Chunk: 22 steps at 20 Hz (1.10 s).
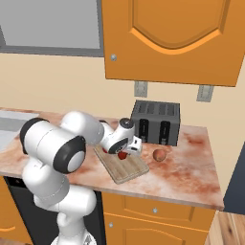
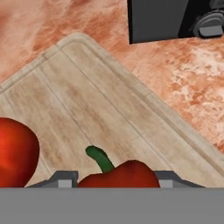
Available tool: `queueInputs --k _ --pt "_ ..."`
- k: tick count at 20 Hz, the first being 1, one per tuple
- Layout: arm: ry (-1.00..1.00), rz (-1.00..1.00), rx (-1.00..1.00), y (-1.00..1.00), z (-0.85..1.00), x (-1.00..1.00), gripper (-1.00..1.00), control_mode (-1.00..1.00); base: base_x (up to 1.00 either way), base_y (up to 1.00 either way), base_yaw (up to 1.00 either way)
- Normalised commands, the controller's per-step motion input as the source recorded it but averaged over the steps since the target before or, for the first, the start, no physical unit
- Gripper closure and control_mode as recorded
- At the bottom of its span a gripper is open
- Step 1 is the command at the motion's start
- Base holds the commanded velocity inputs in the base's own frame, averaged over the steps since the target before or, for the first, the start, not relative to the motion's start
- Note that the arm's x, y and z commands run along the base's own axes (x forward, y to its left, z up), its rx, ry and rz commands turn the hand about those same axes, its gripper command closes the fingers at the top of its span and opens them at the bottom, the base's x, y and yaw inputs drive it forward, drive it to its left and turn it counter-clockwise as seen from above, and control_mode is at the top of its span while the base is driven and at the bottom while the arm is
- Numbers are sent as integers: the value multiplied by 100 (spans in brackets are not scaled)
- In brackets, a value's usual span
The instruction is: Place the avocado, onion, tomato, and bell pepper on the cutting board.
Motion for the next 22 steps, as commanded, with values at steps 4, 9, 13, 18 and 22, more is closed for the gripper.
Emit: queueInputs --k 4,9,13,18,22 --pt "0 0 0 0 -4 0 -100 -100 0 0 0" --pt "0 0 0 0 0 0 -100 -100 0 0 0" --pt "0 0 0 3 0 0 -100 -100 0 0 0" --pt "-2 0 0 2 19 -5 -100 -100 0 0 0" --pt "-10 0 0 0 57 -22 -100 -100 0 0 0"
